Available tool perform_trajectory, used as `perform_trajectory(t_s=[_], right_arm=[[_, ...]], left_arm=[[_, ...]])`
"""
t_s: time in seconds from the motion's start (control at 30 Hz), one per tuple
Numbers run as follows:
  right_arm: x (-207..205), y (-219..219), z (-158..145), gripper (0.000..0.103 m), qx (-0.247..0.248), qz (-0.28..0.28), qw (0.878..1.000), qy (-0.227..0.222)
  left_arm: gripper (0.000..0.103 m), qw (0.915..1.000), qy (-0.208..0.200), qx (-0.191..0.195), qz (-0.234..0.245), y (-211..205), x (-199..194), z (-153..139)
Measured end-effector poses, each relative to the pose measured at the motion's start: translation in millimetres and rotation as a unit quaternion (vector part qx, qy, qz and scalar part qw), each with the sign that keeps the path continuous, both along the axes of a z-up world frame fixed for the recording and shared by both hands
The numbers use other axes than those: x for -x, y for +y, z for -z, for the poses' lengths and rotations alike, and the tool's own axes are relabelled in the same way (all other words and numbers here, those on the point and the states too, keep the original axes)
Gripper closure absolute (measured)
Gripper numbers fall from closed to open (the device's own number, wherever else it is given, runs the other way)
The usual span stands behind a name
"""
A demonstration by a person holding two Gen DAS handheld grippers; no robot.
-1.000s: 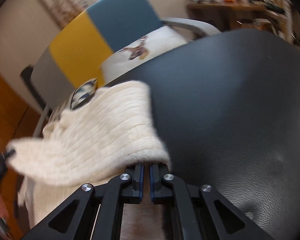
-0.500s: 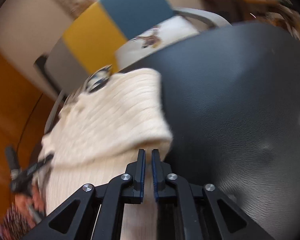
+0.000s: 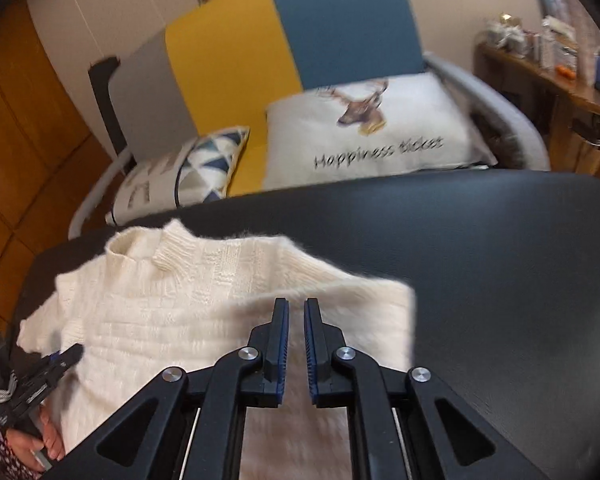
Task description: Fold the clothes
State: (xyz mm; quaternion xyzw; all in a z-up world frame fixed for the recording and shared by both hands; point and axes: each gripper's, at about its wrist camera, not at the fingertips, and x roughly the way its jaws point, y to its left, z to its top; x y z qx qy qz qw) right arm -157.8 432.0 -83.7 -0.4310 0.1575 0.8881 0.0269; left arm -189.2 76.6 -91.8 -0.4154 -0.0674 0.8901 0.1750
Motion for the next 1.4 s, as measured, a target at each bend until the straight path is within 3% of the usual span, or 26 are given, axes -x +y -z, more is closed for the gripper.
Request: perform_trajectory(t_s=[0.2, 0.33, 0.4, 0.57, 0.67, 0.8, 0.9, 1.07, 1.23, 1.4], right_arm=[[20, -3, 21, 0.097, -0.033, 0.010, 0.999, -0.016], [13, 10, 25, 0.100, -0.087, 0.061, 0.994, -0.023], [8, 21, 30, 0.100, -0.079, 0.079, 0.994, -0.020], [12, 12, 24, 0.100, -0.119, 0.061, 0.991, -0.021], [9, 4, 8, 0.097, -0.085, 0.036, 0.995, 0.028], [29, -17, 18, 0.096, -0.097, -0.019, 0.995, 0.005], [38, -8, 32, 0.098, -0.101, 0.006, 0.995, -0.013], [38, 1, 33, 0.098, -0.089, 0.046, 0.995, -0.005], [-30, 33, -4, 0.095, -0.007, 0.121, 0.990, 0.069], [-82, 38, -8, 0.092, 0.014, 0.115, 0.992, 0.058]], left_arm=[[0.081, 0.9999, -0.002, -0.013, -0.002, -3, -1, 2], [0.081, 0.9999, -0.002, -0.012, -0.005, -1, -3, 1], [0.080, 0.9998, -0.004, -0.016, -0.008, -1, -5, 2], [0.080, 0.9999, -0.001, -0.010, -0.010, 0, -5, 2], [0.080, 0.9999, -0.002, -0.014, -0.009, -1, -4, 3], [0.080, 0.9998, -0.002, -0.017, -0.009, -2, -3, 3], [0.080, 0.9997, -0.003, -0.021, -0.009, -3, -3, 4], [0.080, 0.9999, -0.001, -0.015, -0.008, -1, -3, 4], [0.080, 0.9997, -0.003, -0.021, -0.008, -3, -2, 5], [0.080, 0.9996, -0.003, -0.025, -0.007, -5, -1, 4]])
